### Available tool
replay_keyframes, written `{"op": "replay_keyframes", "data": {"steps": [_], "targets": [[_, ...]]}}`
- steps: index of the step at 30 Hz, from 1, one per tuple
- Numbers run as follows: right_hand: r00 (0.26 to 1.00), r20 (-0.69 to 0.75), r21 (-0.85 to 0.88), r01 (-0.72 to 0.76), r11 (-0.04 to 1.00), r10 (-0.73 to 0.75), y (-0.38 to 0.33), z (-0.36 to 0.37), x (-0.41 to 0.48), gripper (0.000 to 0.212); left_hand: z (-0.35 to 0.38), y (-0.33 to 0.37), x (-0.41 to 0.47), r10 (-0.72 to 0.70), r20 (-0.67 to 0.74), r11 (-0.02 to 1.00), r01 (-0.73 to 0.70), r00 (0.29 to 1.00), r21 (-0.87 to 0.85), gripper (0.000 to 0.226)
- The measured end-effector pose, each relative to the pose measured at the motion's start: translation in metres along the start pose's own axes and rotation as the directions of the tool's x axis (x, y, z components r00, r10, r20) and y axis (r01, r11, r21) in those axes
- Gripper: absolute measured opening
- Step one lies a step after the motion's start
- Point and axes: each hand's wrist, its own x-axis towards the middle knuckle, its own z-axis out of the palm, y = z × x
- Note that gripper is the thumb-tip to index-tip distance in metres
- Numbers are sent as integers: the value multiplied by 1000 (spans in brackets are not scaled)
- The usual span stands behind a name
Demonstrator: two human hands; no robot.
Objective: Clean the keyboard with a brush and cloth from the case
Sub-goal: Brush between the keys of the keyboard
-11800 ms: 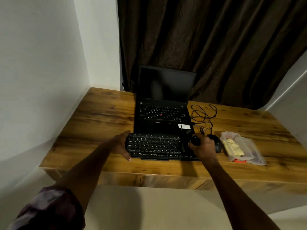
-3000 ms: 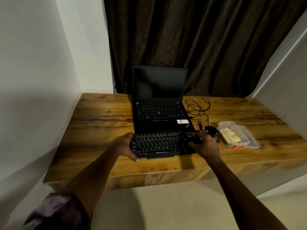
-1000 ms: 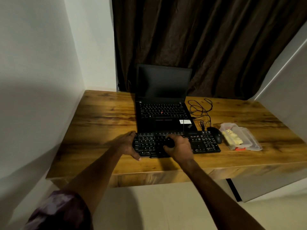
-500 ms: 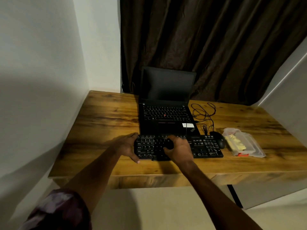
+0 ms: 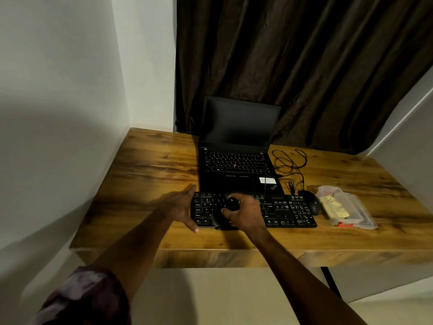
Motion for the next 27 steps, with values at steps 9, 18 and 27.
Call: {"op": "replay_keyframes", "data": {"steps": [9, 18, 27], "targets": [[983, 88, -48, 165, 985, -160, -37, 41, 0, 39, -1, 4, 0, -65, 25, 998, 65, 998, 6, 157], [999, -16, -52, 39, 998, -40, -2, 1, 13, 35, -3, 3, -7, -47, -5, 999, 47, 999, 8, 154], [983, 145, -93, 126, 988, -112, -16, 22, 25, 41, -1, 3, -4, -77, 21, 997, 77, 997, 13, 152]]}}
